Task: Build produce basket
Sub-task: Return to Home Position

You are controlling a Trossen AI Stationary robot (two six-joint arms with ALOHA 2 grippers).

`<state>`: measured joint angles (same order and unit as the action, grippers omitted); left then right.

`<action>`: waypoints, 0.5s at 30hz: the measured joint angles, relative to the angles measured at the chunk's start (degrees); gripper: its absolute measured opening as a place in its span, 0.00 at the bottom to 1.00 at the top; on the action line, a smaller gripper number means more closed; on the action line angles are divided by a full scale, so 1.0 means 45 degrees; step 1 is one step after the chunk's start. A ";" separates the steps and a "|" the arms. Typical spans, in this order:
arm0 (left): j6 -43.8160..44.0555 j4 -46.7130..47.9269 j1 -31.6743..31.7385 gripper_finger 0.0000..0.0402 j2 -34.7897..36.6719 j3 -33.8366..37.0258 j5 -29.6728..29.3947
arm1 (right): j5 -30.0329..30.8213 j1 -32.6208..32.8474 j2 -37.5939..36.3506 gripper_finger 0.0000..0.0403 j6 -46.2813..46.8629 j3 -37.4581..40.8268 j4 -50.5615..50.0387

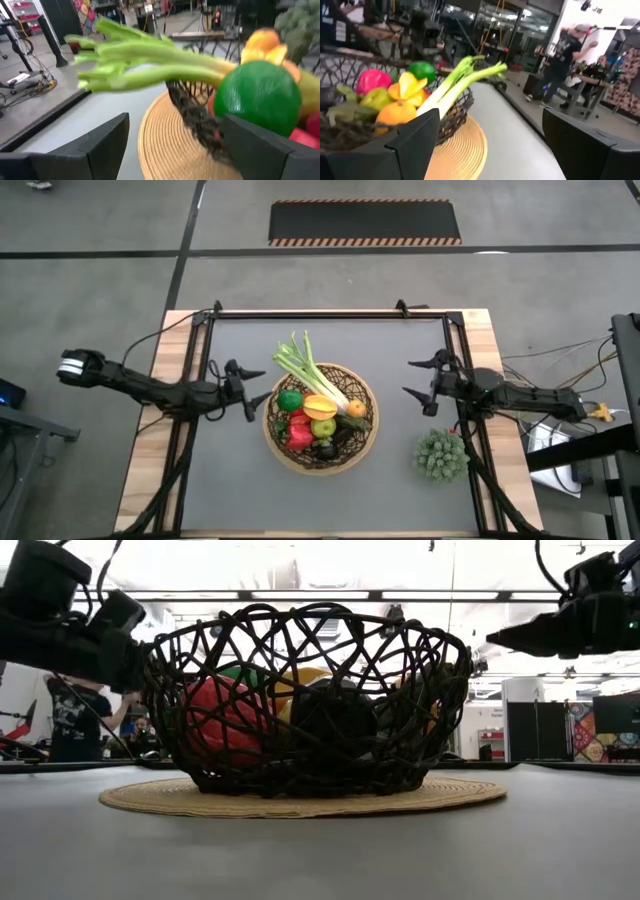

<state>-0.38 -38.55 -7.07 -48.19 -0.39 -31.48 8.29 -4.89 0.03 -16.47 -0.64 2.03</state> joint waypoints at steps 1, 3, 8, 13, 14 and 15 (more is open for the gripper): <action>0.0003 -0.0012 0.0000 0.74 -0.0221 0.0002 0.0000 | 0.0014 -0.0005 -0.0006 0.83 -0.0001 0.0005 -0.0002; 0.0003 0.0000 0.0000 0.74 -0.0661 0.0007 -0.0015 | 0.0020 -0.0018 -0.0005 0.83 0.0005 0.0005 -0.0017; 0.0003 -0.0008 0.0000 0.74 -0.1804 0.0007 -0.0011 | 0.0002 -0.0088 -0.0005 0.84 0.0342 0.0005 -0.0047; 0.0002 0.0005 0.0000 0.74 -0.2940 0.0007 -0.0010 | 0.0005 -0.0445 -0.0005 0.83 0.0449 0.0005 -0.0060; 0.0003 0.0005 0.0000 0.74 -0.3170 0.0007 -0.0010 | 0.0014 -0.0457 -0.0005 0.83 0.0328 0.0005 -0.0060; 0.0003 0.0000 0.0000 0.74 -0.3375 0.0007 -0.0010 | 0.0015 -0.0452 -0.0005 0.83 0.0089 0.0005 -0.0064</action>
<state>-0.36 -38.54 -7.07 -63.38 -0.36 -31.53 8.36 -6.92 0.01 -16.07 -0.62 1.74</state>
